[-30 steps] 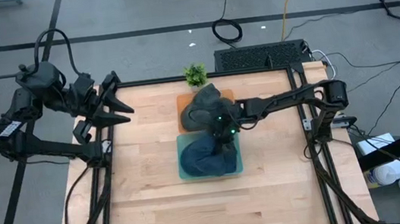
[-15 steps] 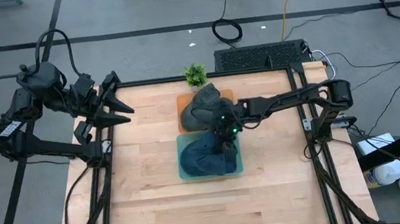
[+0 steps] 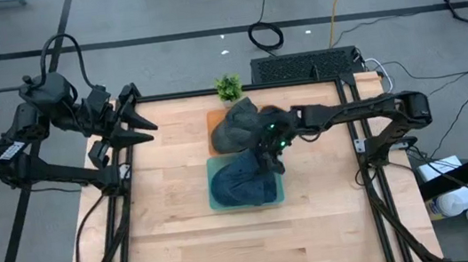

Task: Pick & Place hat
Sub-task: Put the blue cap into the light blue bin, then return to Home Position

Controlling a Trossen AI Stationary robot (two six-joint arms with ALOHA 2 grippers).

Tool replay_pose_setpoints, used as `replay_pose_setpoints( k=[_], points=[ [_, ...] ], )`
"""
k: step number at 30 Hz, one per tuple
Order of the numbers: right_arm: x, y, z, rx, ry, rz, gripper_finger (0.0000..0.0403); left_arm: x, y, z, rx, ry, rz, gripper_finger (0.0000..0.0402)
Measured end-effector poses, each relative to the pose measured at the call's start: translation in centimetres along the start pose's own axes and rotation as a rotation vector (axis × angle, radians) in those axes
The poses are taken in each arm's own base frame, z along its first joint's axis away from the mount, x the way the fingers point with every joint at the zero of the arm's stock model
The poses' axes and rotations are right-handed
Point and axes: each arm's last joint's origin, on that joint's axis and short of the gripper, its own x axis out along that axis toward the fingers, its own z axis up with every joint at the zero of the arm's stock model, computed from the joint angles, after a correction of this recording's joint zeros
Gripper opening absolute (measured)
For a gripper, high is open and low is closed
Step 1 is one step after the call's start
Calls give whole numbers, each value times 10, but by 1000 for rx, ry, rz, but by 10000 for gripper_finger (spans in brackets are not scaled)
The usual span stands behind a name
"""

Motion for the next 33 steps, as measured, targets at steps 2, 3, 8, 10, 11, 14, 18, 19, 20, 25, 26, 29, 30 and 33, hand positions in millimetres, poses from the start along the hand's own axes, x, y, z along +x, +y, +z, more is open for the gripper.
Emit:
replay_pose_setpoints(
  k=[2, 3, 8, 10, 11, 14, 18, 19, 20, 25, 26, 29, 30, 33],
  points=[
    [-10, 3, 3, 15, -28, -3, 297, 0, 1, 0, -2, -3, 27, 120],
    [-17, 5, 5, 26, -43, -3, 297, 0, 1, 0, -7, -5, 36, 120],
    [-47, 21, 12, 43, -122, -1, 294, 0, 2, -1, -12, 8, 61, 120],
    [-58, 28, 14, 26, -156, -8, 293, -1, 2, -5, -18, 41, 66, 120],
    [-64, 32, 15, 7, -178, -9, 293, -1, 2, -7, -14, 61, 68, 120],
    [-81, 42, 17, -45, -228, -1, 295, -4, 2, -10, 1, 90, 86, 120],
    [-103, 55, 18, -84, -302, 7, 293, -10, 1, -11, 25, 87, 157, 120],
    [-108, 58, 18, -92, -317, 11, 293, -12, 0, -11, 35, 84, 175, 120],
    [-113, 61, 17, -97, -329, 13, 293, -14, 0, -11, 44, 79, 191, 120],
    [-133, 74, 15, -128, -392, 23, 295, -23, -3, -10, 77, 56, 253, 120],
    [-138, 77, 15, -130, -406, 27, 294, -25, -4, -10, 79, 57, 261, 120],
    [-153, 86, 12, -152, -450, 36, 293, -32, -6, -14, 89, 68, 274, 120],
    [-159, 90, 10, -167, -466, 38, 293, -34, -7, -16, 92, 68, 274, 120],
    [-177, 100, 3, -222, -516, 3, 294, -42, -10, -28, 95, 60, 274, 120]
  ],
)
